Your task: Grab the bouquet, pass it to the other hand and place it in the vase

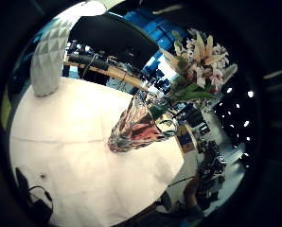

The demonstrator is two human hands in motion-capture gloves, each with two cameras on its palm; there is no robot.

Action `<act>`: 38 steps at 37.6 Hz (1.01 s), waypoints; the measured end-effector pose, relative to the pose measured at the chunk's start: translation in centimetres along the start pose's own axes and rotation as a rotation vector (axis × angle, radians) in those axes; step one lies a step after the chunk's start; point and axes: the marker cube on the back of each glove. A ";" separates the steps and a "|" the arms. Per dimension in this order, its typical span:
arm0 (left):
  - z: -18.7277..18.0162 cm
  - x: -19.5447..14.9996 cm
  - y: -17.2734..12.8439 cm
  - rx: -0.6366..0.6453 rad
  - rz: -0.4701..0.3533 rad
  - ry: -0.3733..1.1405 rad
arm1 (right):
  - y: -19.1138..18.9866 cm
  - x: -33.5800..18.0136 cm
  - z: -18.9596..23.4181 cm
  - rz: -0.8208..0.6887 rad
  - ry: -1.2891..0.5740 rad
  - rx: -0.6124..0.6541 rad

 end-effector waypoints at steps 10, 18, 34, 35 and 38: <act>0.2 0.2 0.6 -0.004 -0.108 0.012 | 0.0 0.0 0.0 -0.003 0.004 -0.001; 0.2 0.6 0.9 -0.007 -0.153 -0.001 | 0.0 0.0 0.2 -0.012 0.005 0.002; 0.4 0.8 0.9 -0.003 -0.148 0.037 | -0.1 -0.2 -0.2 -0.007 -0.006 0.011; 0.4 0.9 0.9 -0.004 -0.147 0.041 | -0.1 -0.2 -0.2 -0.006 -0.006 0.012; 0.4 0.7 0.8 -0.007 -0.145 0.048 | -0.1 -0.2 -0.3 -0.006 -0.004 0.011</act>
